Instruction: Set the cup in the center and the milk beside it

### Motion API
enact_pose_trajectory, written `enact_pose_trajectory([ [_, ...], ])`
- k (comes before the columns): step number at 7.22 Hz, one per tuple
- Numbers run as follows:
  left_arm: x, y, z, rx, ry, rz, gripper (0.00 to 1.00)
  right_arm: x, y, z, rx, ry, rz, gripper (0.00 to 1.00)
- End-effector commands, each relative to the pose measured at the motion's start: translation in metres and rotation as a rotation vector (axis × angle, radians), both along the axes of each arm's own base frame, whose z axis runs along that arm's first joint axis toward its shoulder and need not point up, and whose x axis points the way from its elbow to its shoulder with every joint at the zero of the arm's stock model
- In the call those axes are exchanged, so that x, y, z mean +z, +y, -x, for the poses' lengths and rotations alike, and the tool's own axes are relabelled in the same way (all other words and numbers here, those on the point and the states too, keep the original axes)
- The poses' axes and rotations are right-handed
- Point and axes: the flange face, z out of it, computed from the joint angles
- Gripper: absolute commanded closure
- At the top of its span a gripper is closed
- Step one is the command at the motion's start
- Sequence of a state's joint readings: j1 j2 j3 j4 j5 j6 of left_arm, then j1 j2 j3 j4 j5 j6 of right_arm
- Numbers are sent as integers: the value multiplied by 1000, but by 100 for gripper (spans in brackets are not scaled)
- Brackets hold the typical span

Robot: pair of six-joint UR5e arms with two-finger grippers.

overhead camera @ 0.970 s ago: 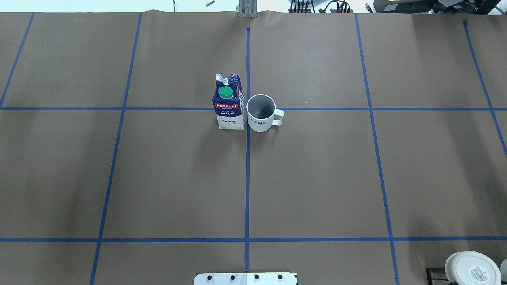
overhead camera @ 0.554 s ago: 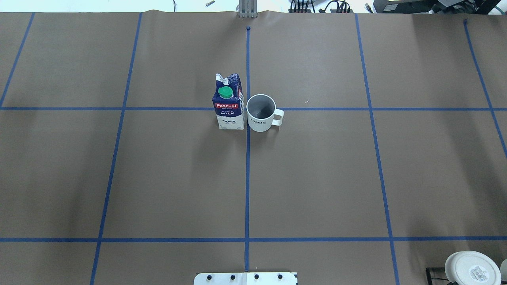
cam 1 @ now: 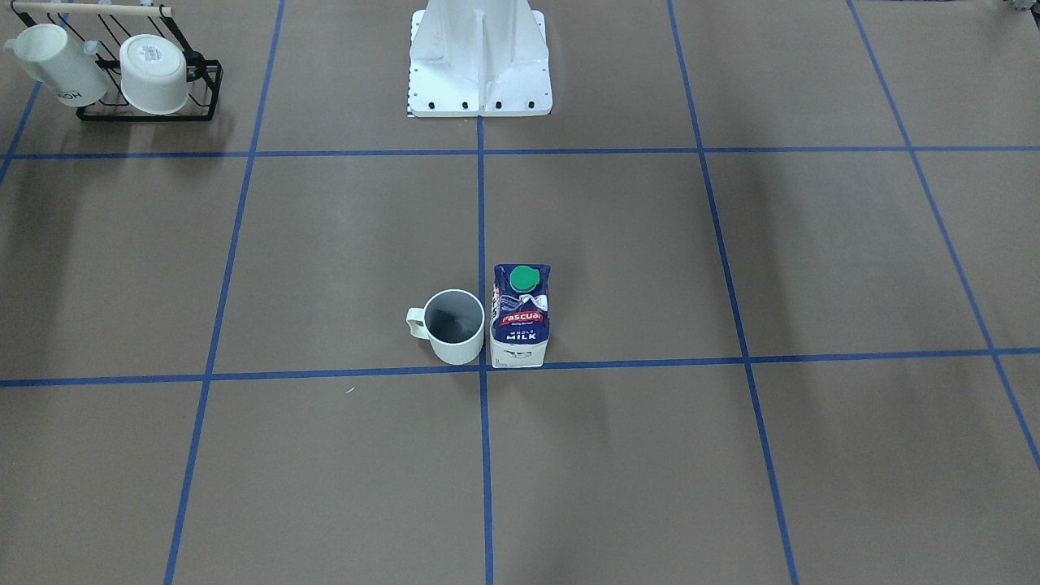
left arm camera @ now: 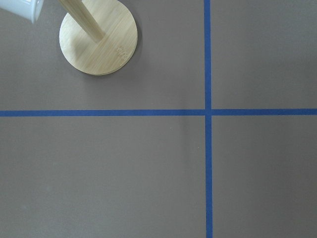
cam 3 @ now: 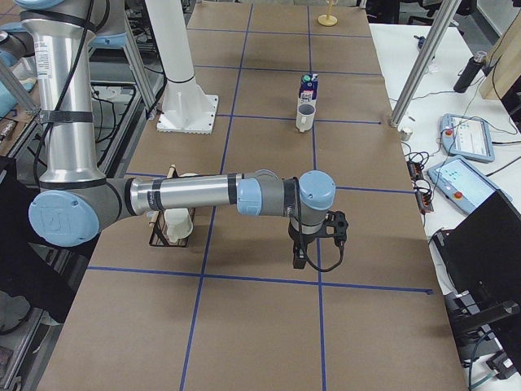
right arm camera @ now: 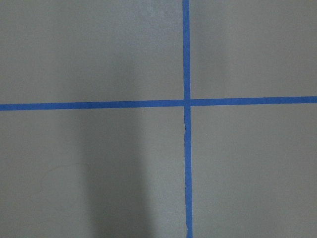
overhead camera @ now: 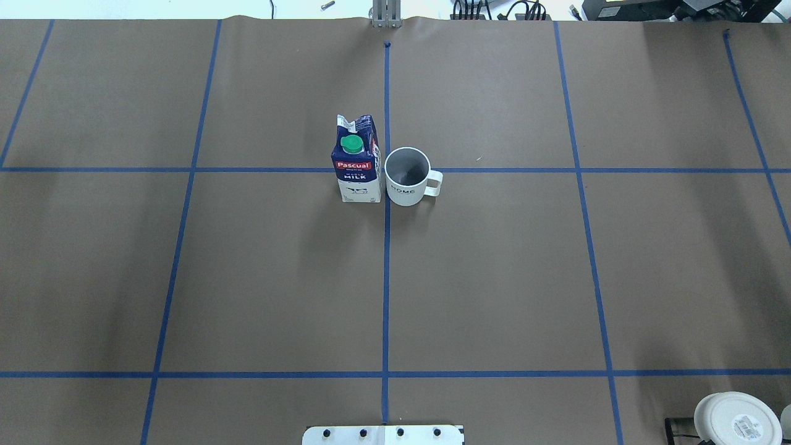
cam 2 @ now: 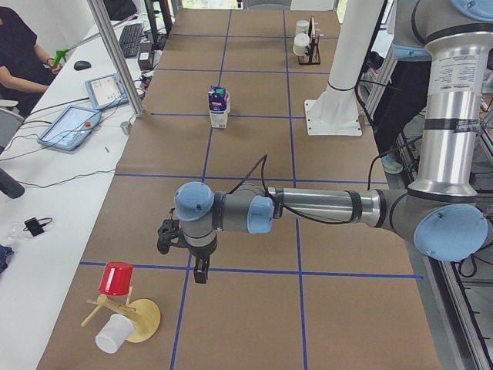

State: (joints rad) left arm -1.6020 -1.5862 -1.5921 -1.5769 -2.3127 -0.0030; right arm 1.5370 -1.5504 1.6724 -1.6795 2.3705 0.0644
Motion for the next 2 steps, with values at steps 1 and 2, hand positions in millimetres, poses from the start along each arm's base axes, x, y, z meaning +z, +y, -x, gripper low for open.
enact_pose_trajectory([
  [1,1,0,0,1,1,1,2,-1,0,0,0,-6,-2,0],
  [2,1,0,0,1,1,3,2,-1,0,1,2,-10,1,0],
])
